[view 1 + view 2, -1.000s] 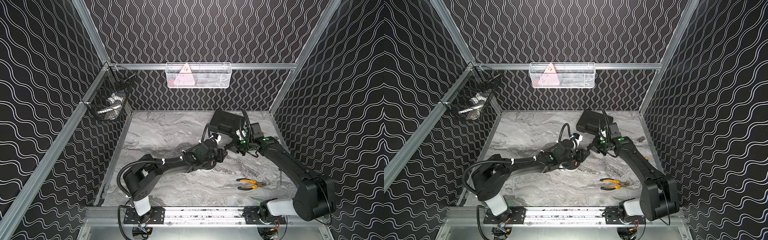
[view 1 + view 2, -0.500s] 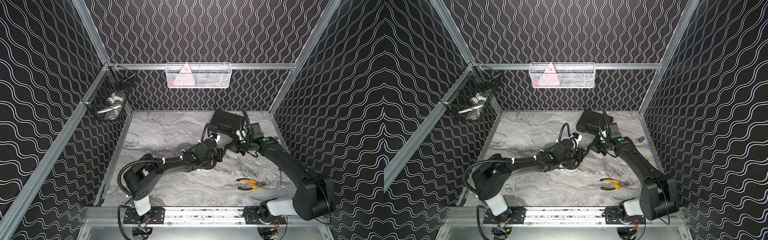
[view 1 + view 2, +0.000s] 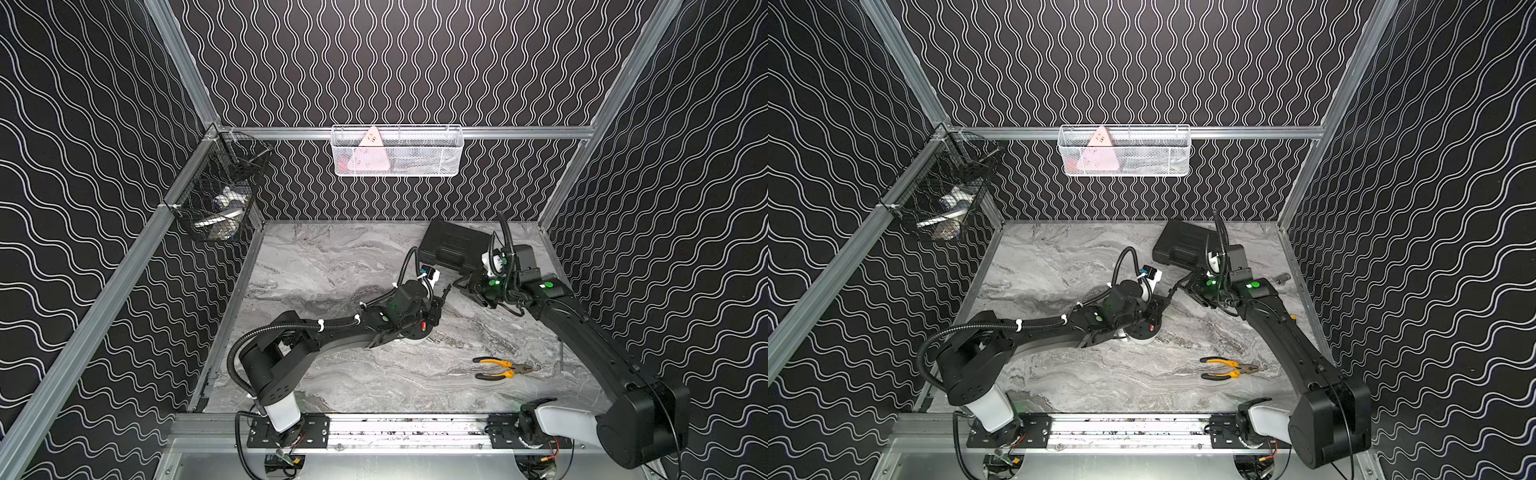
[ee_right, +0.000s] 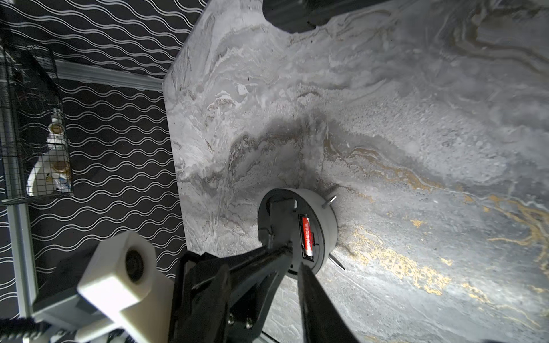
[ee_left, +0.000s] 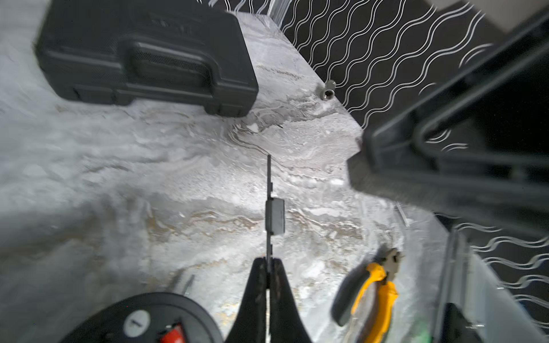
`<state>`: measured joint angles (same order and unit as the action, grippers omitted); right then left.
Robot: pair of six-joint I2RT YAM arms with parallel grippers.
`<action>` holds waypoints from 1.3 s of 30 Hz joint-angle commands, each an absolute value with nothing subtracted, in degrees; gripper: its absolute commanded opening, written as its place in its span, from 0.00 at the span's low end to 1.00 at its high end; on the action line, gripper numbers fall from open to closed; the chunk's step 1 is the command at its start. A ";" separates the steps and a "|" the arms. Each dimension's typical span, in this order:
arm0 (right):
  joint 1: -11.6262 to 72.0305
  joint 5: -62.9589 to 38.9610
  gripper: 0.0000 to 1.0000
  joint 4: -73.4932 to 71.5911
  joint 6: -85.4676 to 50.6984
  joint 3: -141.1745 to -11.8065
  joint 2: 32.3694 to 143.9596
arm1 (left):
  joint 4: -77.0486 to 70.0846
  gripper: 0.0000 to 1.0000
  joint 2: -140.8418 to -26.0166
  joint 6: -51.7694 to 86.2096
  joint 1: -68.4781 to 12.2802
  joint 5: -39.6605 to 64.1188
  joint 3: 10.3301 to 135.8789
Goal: Insert the battery into the alarm
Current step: Install the cover on the alarm.
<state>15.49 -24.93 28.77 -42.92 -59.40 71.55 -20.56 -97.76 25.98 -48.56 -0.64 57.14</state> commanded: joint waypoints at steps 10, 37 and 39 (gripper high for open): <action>14.67 -20.50 0.41 26.34 -46.85 -58.84 65.12 | -40.23 0.00 -98.27 -17.87 -49.69 -22.68 52.52; 14.67 -29.24 0.30 10.45 -52.95 -56.00 68.37 | -88.33 0.00 -112.76 -71.34 -59.83 -43.11 51.05; 14.66 -29.38 0.27 9.82 -53.06 -55.68 68.08 | -88.33 0.00 -112.77 -71.00 -59.94 -43.93 51.37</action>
<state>14.57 -28.05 14.13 -52.07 -55.94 68.27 -83.33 -112.46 -67.70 -59.79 -42.37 50.70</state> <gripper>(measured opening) 0.279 0.063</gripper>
